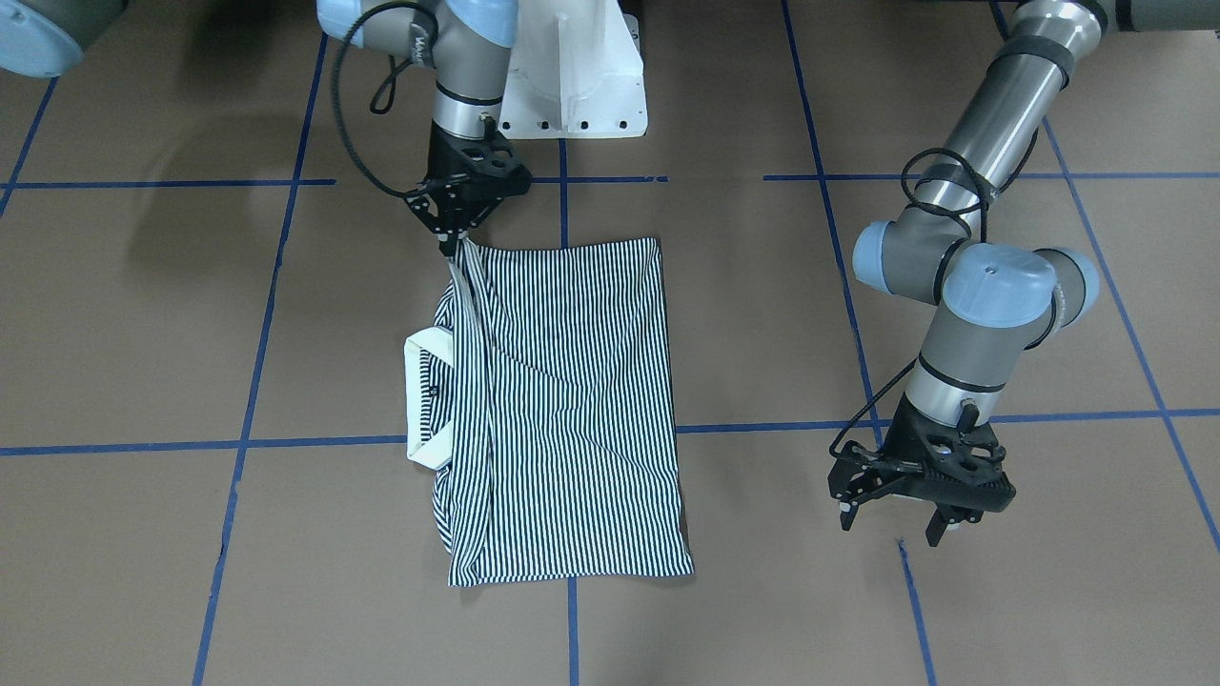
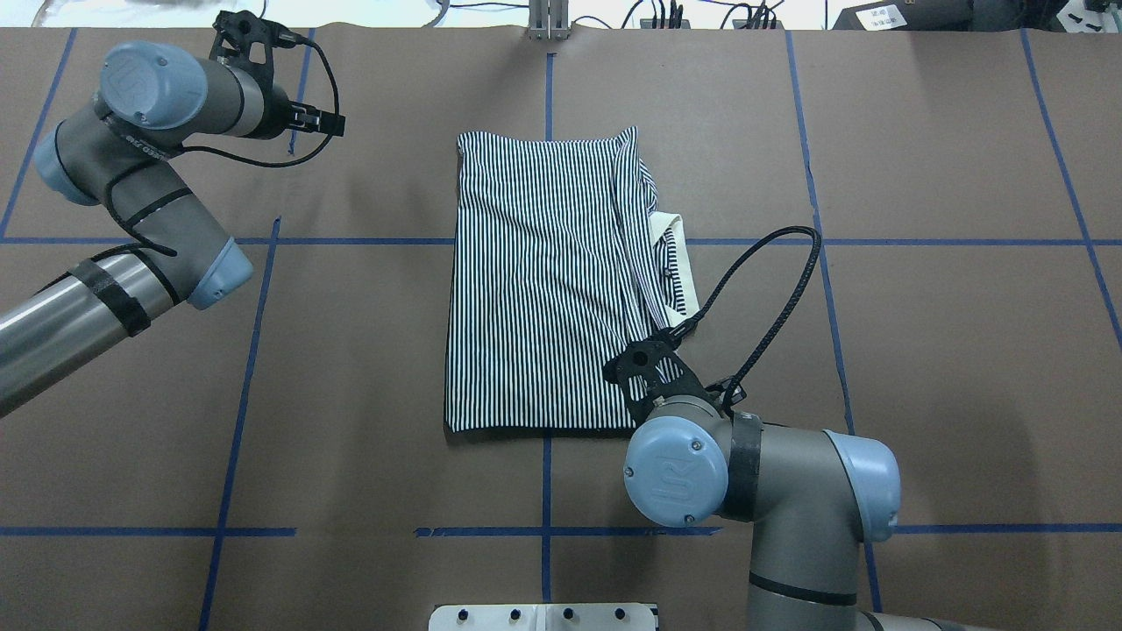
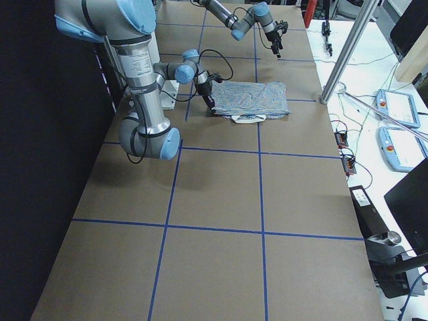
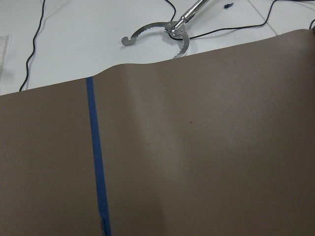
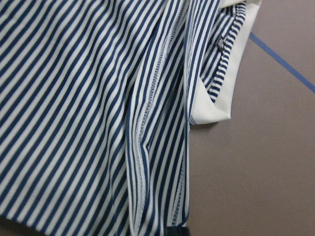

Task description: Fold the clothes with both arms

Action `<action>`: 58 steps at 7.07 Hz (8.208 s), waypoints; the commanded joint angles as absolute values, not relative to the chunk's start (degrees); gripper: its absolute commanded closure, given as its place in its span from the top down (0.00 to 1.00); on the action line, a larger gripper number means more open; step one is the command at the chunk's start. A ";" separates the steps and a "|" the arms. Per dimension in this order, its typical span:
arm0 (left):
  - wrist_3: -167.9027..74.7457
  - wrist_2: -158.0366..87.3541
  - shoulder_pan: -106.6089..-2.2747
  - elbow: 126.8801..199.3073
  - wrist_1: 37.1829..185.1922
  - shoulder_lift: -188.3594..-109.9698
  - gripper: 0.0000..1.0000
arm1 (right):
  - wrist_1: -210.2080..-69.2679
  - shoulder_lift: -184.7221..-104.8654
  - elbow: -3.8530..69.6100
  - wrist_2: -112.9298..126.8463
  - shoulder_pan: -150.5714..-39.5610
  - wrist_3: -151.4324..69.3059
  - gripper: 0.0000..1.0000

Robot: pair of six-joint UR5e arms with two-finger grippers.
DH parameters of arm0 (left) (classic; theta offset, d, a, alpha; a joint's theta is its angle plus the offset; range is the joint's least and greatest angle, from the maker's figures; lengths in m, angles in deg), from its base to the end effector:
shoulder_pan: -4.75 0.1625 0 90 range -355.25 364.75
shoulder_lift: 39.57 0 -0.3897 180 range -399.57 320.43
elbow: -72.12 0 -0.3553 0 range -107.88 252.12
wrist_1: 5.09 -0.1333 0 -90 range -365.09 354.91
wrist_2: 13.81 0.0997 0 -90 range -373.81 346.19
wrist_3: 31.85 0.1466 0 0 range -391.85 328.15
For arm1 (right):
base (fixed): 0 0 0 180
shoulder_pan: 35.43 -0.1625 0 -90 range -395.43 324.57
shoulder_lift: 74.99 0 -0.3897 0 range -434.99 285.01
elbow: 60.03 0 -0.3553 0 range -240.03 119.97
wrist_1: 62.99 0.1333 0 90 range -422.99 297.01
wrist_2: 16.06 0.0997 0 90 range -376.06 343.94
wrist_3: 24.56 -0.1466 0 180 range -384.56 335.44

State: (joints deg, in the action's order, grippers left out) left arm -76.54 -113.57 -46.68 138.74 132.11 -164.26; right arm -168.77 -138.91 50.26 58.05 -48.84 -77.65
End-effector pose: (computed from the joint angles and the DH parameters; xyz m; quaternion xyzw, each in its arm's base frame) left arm 0.3800 -0.6505 0.4037 0.3146 0.3789 -0.0049 0.8703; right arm -0.5182 -0.3018 0.3260 0.2317 -0.1798 -0.1588 0.9427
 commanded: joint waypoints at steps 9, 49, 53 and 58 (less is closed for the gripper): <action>-77.02 -113.48 -46.05 138.66 132.11 -164.20 1.00 | -158.79 -135.63 44.21 61.98 -51.96 -79.85 0.00; -108.52 -113.08 -28.09 168.48 119.16 -158.06 1.00 | -126.19 -148.15 43.44 89.84 -78.24 -86.99 1.00; -132.32 -102.06 -11.52 169.69 115.49 -159.97 0.64 | -125.31 -151.54 48.52 89.49 -77.01 -93.29 1.00; -135.73 -102.05 -11.33 166.79 115.67 -162.52 0.54 | -125.31 -151.80 48.52 89.23 -77.01 -93.29 1.00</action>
